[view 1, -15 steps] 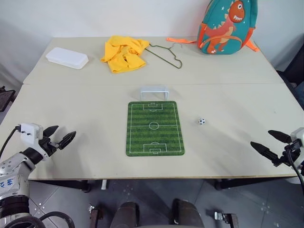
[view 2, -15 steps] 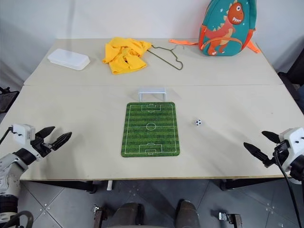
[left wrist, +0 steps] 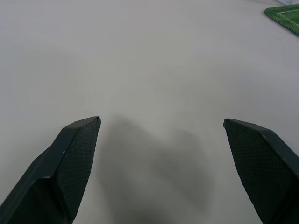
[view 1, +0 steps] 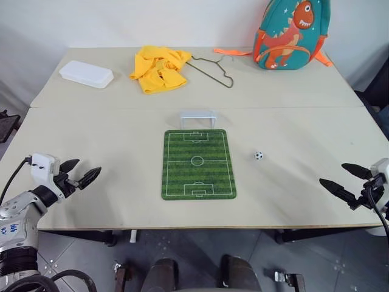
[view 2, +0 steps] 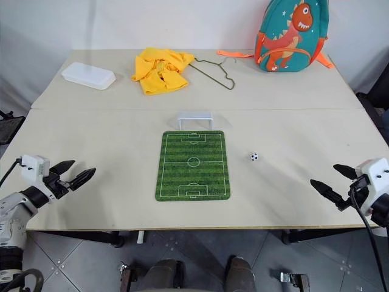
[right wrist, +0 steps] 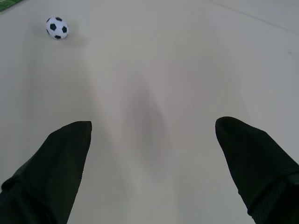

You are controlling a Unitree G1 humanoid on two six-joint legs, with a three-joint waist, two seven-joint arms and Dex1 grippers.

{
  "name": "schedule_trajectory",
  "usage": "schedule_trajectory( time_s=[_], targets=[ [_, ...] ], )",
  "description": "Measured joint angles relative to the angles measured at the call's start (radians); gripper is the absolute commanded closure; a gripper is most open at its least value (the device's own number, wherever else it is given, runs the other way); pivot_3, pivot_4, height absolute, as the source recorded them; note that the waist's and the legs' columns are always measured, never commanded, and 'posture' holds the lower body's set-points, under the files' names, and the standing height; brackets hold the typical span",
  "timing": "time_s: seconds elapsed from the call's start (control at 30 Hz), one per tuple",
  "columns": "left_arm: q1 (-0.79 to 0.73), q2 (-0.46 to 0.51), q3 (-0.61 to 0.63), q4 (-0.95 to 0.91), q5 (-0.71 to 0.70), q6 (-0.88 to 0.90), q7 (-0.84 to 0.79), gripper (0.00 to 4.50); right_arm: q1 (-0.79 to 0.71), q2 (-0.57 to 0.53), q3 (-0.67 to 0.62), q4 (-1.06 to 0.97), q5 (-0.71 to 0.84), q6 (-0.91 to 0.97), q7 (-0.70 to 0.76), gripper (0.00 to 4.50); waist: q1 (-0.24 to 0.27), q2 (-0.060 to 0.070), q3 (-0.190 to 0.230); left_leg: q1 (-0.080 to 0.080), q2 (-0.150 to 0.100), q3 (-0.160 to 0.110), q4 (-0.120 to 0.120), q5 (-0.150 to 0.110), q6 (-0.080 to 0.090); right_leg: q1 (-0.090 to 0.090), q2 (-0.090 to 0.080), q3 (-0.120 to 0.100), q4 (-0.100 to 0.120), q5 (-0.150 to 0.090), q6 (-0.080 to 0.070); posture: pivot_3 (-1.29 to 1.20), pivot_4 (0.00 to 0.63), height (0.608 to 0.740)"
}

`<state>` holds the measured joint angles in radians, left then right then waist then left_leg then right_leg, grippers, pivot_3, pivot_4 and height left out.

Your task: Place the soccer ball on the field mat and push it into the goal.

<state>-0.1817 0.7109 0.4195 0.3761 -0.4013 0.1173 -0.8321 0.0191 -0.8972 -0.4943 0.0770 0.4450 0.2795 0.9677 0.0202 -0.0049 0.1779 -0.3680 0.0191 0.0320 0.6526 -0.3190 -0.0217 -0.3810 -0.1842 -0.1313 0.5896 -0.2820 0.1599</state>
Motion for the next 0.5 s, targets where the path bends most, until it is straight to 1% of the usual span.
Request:
schedule_trajectory(
  time_s=[0.13, 0.2, 0.23, 0.27, 0.33, 0.47, 0.5],
  targets=[
    [-0.037, -0.003, -0.001, -0.009, -0.074, -0.097, -0.201, 0.0, -0.081, -0.032, 0.065, -0.183, 0.041, 0.101, 0.002, 0.03, -0.004, 0.0, 0.0, 0.0, 0.001, 0.0, 0.001, 0.0, 0.0, 0.0, 0.0, 0.0, 0.001, 0.0, 0.0, 0.0, 0.15, 0.74],
    [-0.046, -0.002, -0.005, -0.006, -0.085, -0.117, -0.261, 0.0, -0.117, -0.038, 0.104, -0.21, 0.043, 0.12, 0.005, 0.03, -0.002, 0.0, 0.0, -0.001, 0.001, 0.0, 0.001, -0.001, 0.0, 0.0, 0.0, 0.0, 0.0, 0.0, 0.0, 0.0, 0.15, 0.74],
    [-0.047, -0.001, -0.007, 0.008, -0.105, -0.139, -0.339, 0.0, -0.174, -0.039, 0.163, -0.2, 0.027, 0.128, 0.012, 0.03, -0.005, 0.0, 0.0, -0.001, 0.001, 0.001, 0.002, -0.001, 0.0, -0.001, 0.0, 0.0, 0.001, 0.0, 0.0, 0.0, 0.15, 0.74],
    [-0.053, -0.002, -0.013, 0.013, -0.11, -0.148, -0.371, 0.0, -0.199, -0.039, 0.187, -0.194, 0.021, 0.131, 0.014, 0.03, -0.005, 0.0, 0.0, -0.001, 0.001, 0.002, 0.003, -0.001, 0.0, -0.001, 0.0, 0.0, 0.001, 0.0, 0.0, 0.0, 0.15, 0.74],
    [-0.076, -0.008, -0.016, 0.047, -0.141, -0.185, -0.487, 0.0, -0.32, -0.033, 0.287, -0.132, -0.021, 0.125, 0.029, 0.03, -0.013, 0.0, 0.0, -0.003, 0.001, 0.002, 0.005, -0.001, 0.0, -0.002, 0.0, 0.0, 0.002, 0.0, 0.0, 0.0, 0.15, 0.74],
    [-0.092, -0.009, -0.018, 0.089, -0.173, -0.252, -0.652, 0.0, -0.463, -0.012, 0.402, -0.004, -0.093, 0.095, 0.057, 0.03, -0.021, 0.0, 0.0, -0.003, 0.001, 0.002, 0.005, -0.002, 0.001, -0.002, 0.0, 0.0, 0.002, 0.0, 0.0, 0.0, 0.15, 0.74],
    [-0.09, -0.008, -0.024, 0.101, -0.173, -0.265, -0.668, 0.0, -0.482, -0.004, 0.418, 0.022, -0.104, 0.091, 0.062, 0.03, -0.022, 0.0, 0.0, -0.003, 0.001, 0.002, 0.005, -0.002, 0.001, -0.002, 0.0, 0.0, 0.002, 0.0, 0.0, 0.0, 0.15, 0.74]
  ],
)
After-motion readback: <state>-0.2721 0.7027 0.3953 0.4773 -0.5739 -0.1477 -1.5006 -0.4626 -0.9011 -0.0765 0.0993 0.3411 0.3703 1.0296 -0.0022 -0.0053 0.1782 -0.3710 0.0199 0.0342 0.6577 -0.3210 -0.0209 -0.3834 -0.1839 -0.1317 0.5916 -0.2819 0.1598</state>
